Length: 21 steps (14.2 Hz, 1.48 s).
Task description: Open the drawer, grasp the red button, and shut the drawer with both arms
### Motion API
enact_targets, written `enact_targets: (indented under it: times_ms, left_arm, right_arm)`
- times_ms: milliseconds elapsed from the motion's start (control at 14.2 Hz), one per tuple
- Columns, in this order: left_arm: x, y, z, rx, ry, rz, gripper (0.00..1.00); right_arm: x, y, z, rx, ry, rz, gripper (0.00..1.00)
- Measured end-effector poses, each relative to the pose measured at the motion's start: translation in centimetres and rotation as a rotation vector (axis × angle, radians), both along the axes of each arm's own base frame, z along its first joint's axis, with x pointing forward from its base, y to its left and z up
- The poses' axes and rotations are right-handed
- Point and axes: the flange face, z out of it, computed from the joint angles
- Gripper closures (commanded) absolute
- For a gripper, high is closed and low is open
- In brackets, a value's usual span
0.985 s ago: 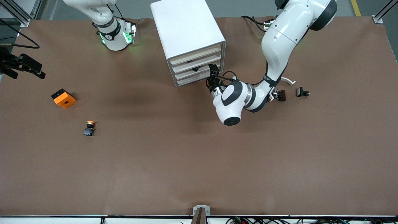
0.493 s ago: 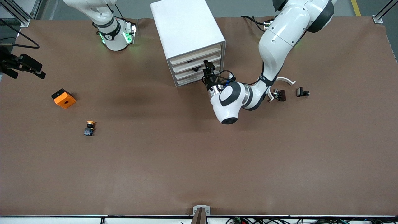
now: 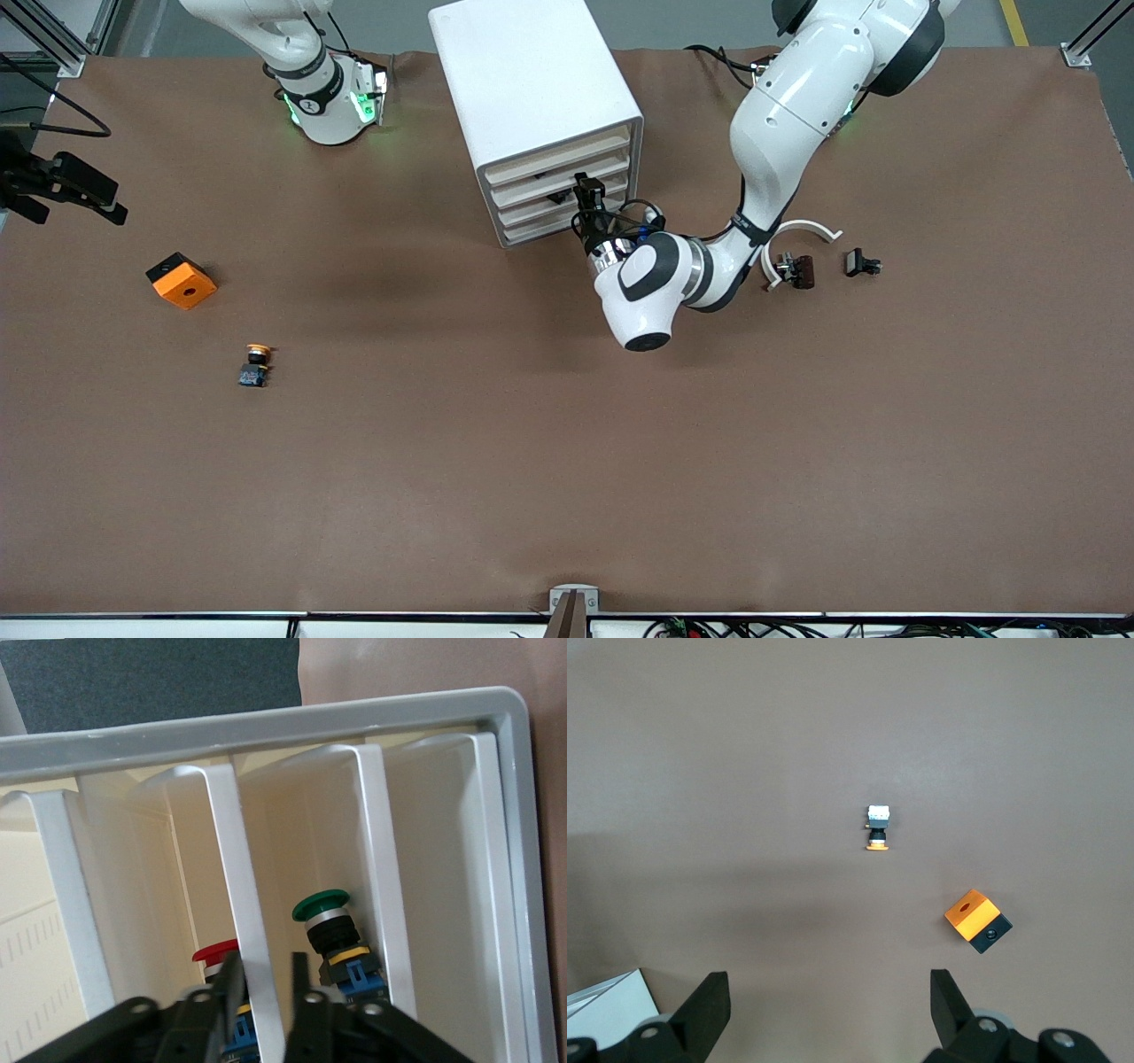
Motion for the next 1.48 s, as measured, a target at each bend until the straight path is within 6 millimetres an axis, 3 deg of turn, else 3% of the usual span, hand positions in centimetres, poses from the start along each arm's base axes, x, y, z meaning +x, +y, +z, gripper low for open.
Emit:
enact_targets:
  times_ms: [141,282,774,1126,1478]
  left_arm:
    - [-0.1,-0.1,-0.1,0.005,0.009,0.003,0.84]
    - [-0.2,-0.2,-0.1,0.013,0.02,0.005,1.0]
    - [0.3,0.3,-0.2,0.06,0.03,0.025,1.0]
    - [4.1,2.9,0.5,0.073,-0.009,0.087,1.0]
    - [7.1,4.8,1.3,0.086,-0.062,0.13,0.97]
  right_arm:
    - [0.0,-0.1,0.3,0.0,-0.006,-0.001,0.0]
    - [0.0,-0.3,0.4,0.0,-0.009,-0.006,0.0]
    - [0.0,-1.1,0.3,0.0,-0.007,-0.023,0.0]
    - [2.3,-1.1,-3.4,-0.003,0.051,-0.02,0.0]
    - [3.3,-1.0,-5.3,-0.005,0.083,-0.014,0.0]
